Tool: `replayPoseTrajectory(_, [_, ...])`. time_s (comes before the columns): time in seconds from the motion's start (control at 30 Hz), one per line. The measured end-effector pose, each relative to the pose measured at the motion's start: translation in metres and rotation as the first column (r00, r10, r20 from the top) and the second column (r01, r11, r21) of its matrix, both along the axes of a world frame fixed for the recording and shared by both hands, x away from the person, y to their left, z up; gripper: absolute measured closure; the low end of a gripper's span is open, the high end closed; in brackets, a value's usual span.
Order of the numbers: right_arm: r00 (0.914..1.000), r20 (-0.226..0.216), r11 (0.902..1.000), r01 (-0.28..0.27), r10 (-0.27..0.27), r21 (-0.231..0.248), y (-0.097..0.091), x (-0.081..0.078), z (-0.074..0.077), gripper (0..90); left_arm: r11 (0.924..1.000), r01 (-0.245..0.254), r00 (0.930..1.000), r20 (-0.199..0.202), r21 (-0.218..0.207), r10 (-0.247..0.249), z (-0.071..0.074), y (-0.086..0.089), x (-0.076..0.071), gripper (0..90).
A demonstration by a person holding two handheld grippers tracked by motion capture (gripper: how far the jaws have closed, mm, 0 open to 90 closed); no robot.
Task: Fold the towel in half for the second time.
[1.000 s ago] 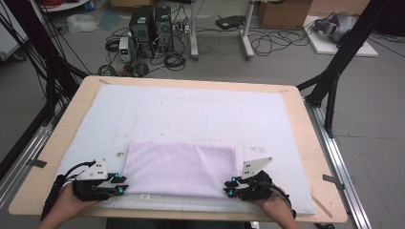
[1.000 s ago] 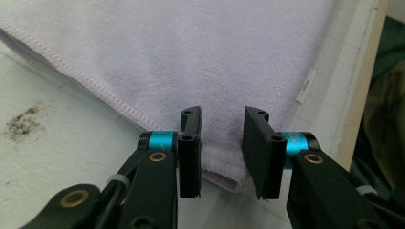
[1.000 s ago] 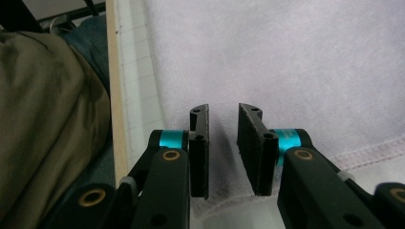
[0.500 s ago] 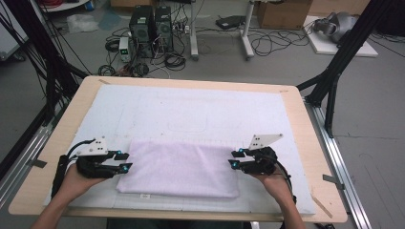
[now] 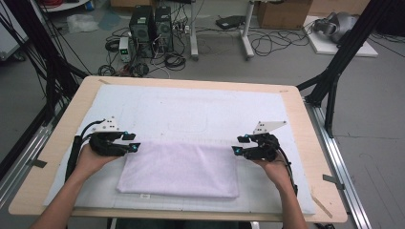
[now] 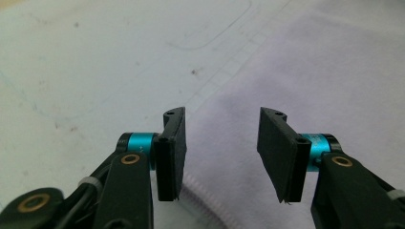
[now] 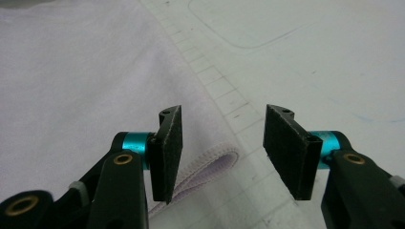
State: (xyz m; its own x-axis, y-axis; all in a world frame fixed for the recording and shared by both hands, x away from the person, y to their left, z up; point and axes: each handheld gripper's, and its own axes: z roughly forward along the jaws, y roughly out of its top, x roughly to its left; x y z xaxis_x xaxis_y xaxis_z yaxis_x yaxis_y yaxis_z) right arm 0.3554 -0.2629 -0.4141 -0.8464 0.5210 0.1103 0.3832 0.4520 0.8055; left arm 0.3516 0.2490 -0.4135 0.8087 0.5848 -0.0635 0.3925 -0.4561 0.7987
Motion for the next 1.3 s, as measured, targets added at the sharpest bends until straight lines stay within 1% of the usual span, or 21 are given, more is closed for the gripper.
replayPoseTrajectory(0.03, [0.9998, -0.02, 1.0, -0.001, 0.001, -0.005, 0.001, 0.001, -0.002, 46.9, 1.0, -0.007, 0.9999, -0.008, 0.003, 0.007, -0.002, 0.001, 0.002, 51.8])
replayPoseTrajectory(0.07, [0.9998, -0.02, 0.9999, -0.003, 0.003, -0.014, 0.002, 0.002, -0.004, 46.4, 0.9999, -0.011, 0.9998, -0.018, 0.001, 0.011, -0.003, 0.001, 0.004, 50.6])
replayPoseTrajectory(0.13, [0.9995, -0.031, 0.9999, -0.005, 0.005, -0.015, 0.005, 0.004, -0.007, 46.1, 0.9998, -0.018, 0.9993, -0.033, 0.003, 0.018, -0.007, 0.002, 0.008, 49.1])
replayPoseTrajectory(0.2, [0.9994, -0.034, 0.9994, -0.009, 0.008, -0.035, 0.008, 0.005, -0.01, 45.2, 0.9994, -0.032, 0.9986, -0.043, 0.011, 0.032, -0.01, 0.002, 0.011, 46.0])
replayPoseTrajectory(0.27, [0.9991, -0.041, 0.9981, -0.01, 0.008, -0.061, 0.01, 0.006, -0.015, 44.9, 0.9992, -0.031, 0.9976, -0.061, 0.025, 0.032, -0.014, 0.002, 0.013, 46.0])
replayPoseTrajectory(0.33, [0.9985, -0.054, 0.9966, -0.009, 0.004, -0.081, 0.011, 0.006, -0.019, 44.9, 0.9988, -0.03, 0.9971, -0.068, 0.04, 0.032, -0.017, 0.001, 0.015, 45.8])
replayPoseTrajectory(0.43, [0.998, -0.063, 0.9959, -0.01, 0.005, -0.09, 0.012, 0.005, -0.023, 45.1, 0.9977, -0.028, 0.9974, -0.065, 0.062, 0.032, -0.019, -0.001, 0.014, 45.7])
replayPoseTrajectory(0.5, [0.9981, -0.061, 0.9955, -0.013, 0.007, -0.094, 0.012, 0.004, -0.024, 45.2, 0.9969, -0.023, 0.9965, -0.078, 0.075, 0.029, -0.021, -0.001, 0.014, 45.6])
replayPoseTrajectory(0.53, [0.9983, -0.058, 0.9953, -0.014, 0.009, -0.095, 0.012, 0.004, -0.025, 45.2, 0.996, -0.024, 0.9965, -0.077, 0.086, 0.031, -0.022, -0.001, 0.014, 45.5])
replayPoseTrajectory(0.63, [0.9979, -0.064, 0.9942, -0.016, 0.01, -0.106, 0.013, 0.003, -0.028, 46.1, 0.9957, -0.035, 0.9953, -0.087, 0.086, 0.042, -0.024, 0.0, 0.016, 45.2])
replayPoseTrajectory(0.7, [0.9964, -0.084, 0.9949, -0.021, 0.012, -0.099, 0.013, 0.003, -0.031, 46.6, 0.9959, -0.035, 0.9953, -0.087, 0.083, 0.043, -0.025, -0.001, 0.016, 45.6])
replayPoseTrajectory(0.77, [0.9965, -0.082, 0.995, -0.018, 0.01, -0.098, 0.013, 0.004, -0.031, 47.4, 0.9963, -0.038, 0.9946, -0.093, 0.077, 0.045, -0.026, 0.0, 0.017, 45.8])
replayPoseTrajectory(0.87, [0.9948, -0.099, 0.9956, -0.032, 0.023, -0.088, 0.013, 0.004, -0.031, 53.8, 0.9969, -0.039, 0.9937, -0.102, 0.069, 0.046, -0.027, 0.0, 0.018, 47.0])
replayPoseTrajectory(0.9, [0.9948, -0.096, 0.9954, -0.04, 0.032, -0.087, 0.013, 0.004, -0.031, 57.0, 0.9968, -0.042, 0.9938, -0.1, 0.067, 0.049, -0.027, 0.0, 0.018, 47.5])
replayPoseTrajectory(0.97, [0.9938, -0.104, 0.9956, -0.047, 0.039, -0.08, 0.014, 0.004, -0.031, 61.8, 0.9962, -0.05, 0.993, -0.103, 0.072, 0.057, -0.027, 0.0, 0.018, 49.3])
replayPoseTrajectory(1.0, [0.9926, -0.111, 0.9954, -0.058, 0.049, -0.076, 0.013, 0.004, -0.031, 65.7, 0.9958, -0.054, 0.9931, -0.1, 0.075, 0.061, -0.026, -0.001, 0.018, 51.6])
replayPoseTrajectory(1.07, [0.9902, -0.122, 0.9949, -0.076, 0.067, -0.066, 0.014, 0.004, -0.031, 72.0, 0.997, -0.036, 0.9941, -0.099, 0.068, 0.043, -0.026, -0.002, 0.016, 60.2])
replayPoseTrajectory(1.1, [0.9902, -0.12, 0.9941, -0.081, 0.072, -0.072, 0.014, 0.003, -0.03, 73.8, 0.9977, -0.029, 0.9942, -0.102, 0.061, 0.035, -0.026, -0.002, 0.015, 64.6])
replayPoseTrajectory(1.13, [0.9907, -0.114, 0.993, -0.083, 0.074, -0.083, 0.015, 0.002, -0.029, 75.2, 0.998, -0.025, 0.9945, -0.1, 0.058, 0.03, -0.026, -0.003, 0.014, 69.2])
replayPoseTrajectory(1.2, [0.9918, -0.101, 0.9909, -0.089, 0.079, -0.102, 0.017, 0.001, -0.027, 76.4, 0.9974, -0.022, 0.9955, -0.09, 0.069, 0.028, -0.025, -0.005, 0.011, 73.9])
replayPoseTrajectory(1.3, [0.9921, -0.098, 0.9914, -0.088, 0.078, -0.097, 0.016, 0.0, -0.025, 77.7, 0.996, -0.026, 0.9971, -0.069, 0.086, 0.032, -0.023, -0.007, 0.007, 78.2])
